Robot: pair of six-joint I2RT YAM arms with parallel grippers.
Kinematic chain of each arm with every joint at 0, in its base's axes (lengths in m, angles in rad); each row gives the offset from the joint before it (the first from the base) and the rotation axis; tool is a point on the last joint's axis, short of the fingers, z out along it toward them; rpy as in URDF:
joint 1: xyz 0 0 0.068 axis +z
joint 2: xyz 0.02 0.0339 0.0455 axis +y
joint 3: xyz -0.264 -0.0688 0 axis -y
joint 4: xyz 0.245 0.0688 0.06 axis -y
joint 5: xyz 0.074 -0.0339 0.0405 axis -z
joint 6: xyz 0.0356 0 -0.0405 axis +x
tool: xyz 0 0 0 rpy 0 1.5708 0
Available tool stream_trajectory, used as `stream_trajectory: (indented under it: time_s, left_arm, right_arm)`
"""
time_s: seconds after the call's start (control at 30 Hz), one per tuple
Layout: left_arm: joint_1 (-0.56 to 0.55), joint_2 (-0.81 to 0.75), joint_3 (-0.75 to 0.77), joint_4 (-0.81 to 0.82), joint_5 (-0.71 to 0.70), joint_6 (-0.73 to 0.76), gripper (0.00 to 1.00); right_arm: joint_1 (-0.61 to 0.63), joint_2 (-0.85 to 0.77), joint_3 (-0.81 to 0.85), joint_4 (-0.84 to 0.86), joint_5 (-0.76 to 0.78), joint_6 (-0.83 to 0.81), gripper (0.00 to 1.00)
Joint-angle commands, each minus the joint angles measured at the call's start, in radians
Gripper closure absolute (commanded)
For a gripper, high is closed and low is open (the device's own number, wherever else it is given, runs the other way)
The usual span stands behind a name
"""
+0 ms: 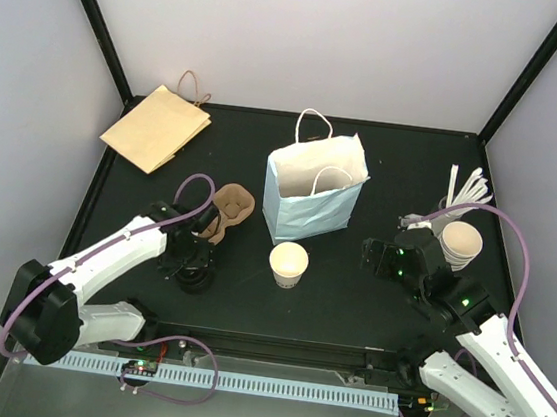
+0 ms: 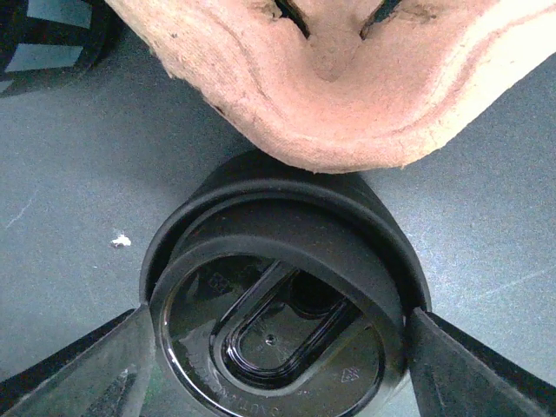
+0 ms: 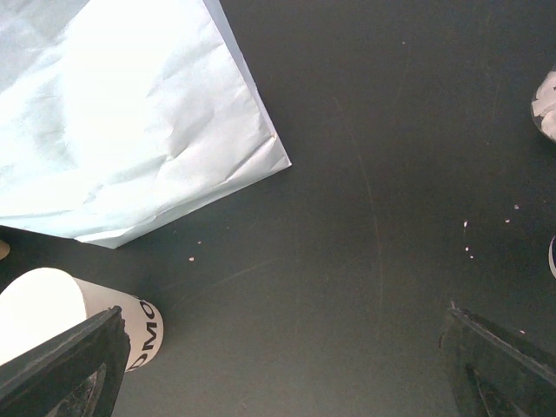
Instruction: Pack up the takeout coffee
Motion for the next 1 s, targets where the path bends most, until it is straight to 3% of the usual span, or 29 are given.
stream_trajectory:
  time_s: [0.0,0.37,0.7,0.87,0.97]
  left_arm:
    - [0.009,0.011,-0.004,0.035,-0.001,-0.012,0.21]
    - [0.008,-0.026,0.034,-0.029,-0.042,-0.033,0.33]
    - [0.008,-0.112,0.094,-0.122,-0.048,-0.053,0.35]
    - [0.008,-0.107,0.071,-0.091,-0.034,-0.035,0.22]
    - [0.025,-0.093,0.055,-0.063,-0.017,-0.015,0.20]
  right_arm:
    - [-0.003,-0.006,0.027,0.012,0.009,-0.008,0.00]
    - [-0.003,-0.005,0.029,0.011,0.009,-0.007,0.00]
    - [-0.003,-0.003,0.028,0.022,-0.001,-0.003,0.00]
    - [-0.004,-0.004,0.027,0.022,-0.003,-0.003,0.00]
    - [-0.004,-0.004,0.033,0.015,-0.002,-0.003,0.00]
